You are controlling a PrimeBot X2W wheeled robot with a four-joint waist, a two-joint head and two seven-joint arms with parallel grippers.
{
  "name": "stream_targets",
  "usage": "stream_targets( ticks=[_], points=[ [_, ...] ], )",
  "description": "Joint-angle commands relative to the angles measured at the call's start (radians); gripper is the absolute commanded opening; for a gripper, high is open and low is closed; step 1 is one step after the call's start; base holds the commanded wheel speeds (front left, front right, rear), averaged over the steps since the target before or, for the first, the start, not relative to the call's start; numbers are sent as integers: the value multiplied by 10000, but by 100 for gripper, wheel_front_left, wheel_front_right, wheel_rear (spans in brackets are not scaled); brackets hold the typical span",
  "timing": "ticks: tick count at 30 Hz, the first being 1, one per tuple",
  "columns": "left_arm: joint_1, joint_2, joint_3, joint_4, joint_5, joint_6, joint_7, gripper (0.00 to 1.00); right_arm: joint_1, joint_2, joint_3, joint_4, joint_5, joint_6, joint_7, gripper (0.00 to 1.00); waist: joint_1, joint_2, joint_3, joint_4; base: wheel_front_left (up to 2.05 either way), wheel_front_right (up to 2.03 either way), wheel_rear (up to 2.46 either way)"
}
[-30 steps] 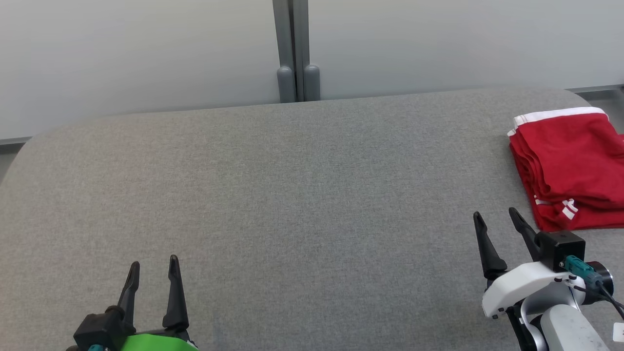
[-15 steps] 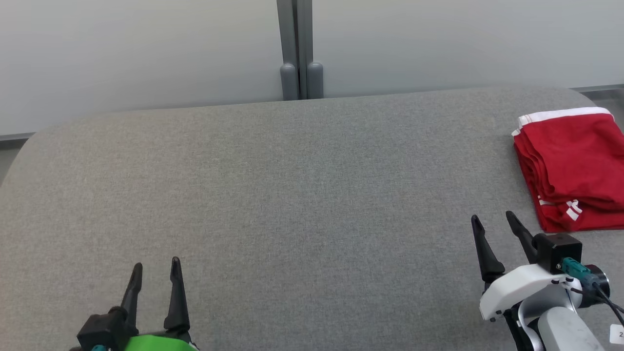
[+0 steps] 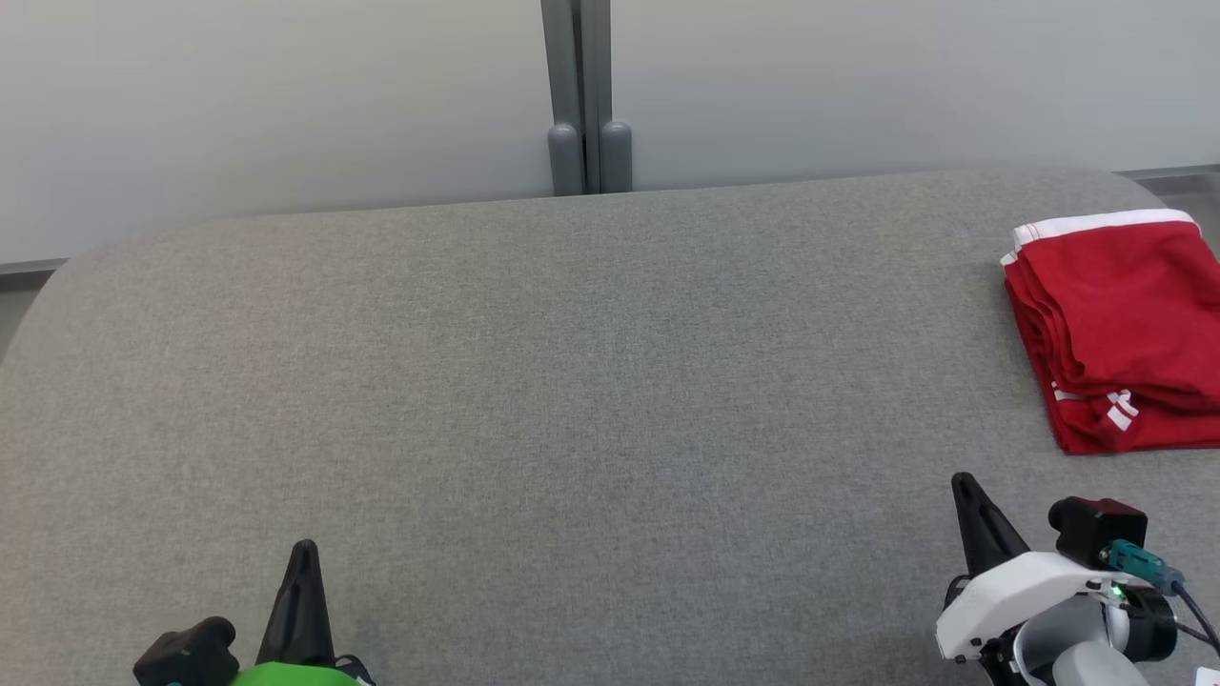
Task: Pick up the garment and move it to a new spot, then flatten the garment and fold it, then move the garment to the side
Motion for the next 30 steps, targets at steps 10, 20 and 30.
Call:
stream_targets(
  ticks=[10, 20, 30],
  points=[
    [-469, 32, 253, -144, -1847, -152, 487, 0, -221, 100, -288, -416, 1959, -3, 368, 0, 0, 0, 6, -2, 0, 0, 0],
    [-679, 41, 416, -138, -3261, -229, 891, 0, -248, 204, -482, -584, 3458, -4, 677, 0, 0, 0, 11, -5, 0, 0, 0],
    [-870, 50, 558, -131, -4534, -298, 1254, 0, -268, 303, -662, -732, 4806, -5, 964, 0, 0, 0, 16, -7, 0, 0, 0]
  ],
)
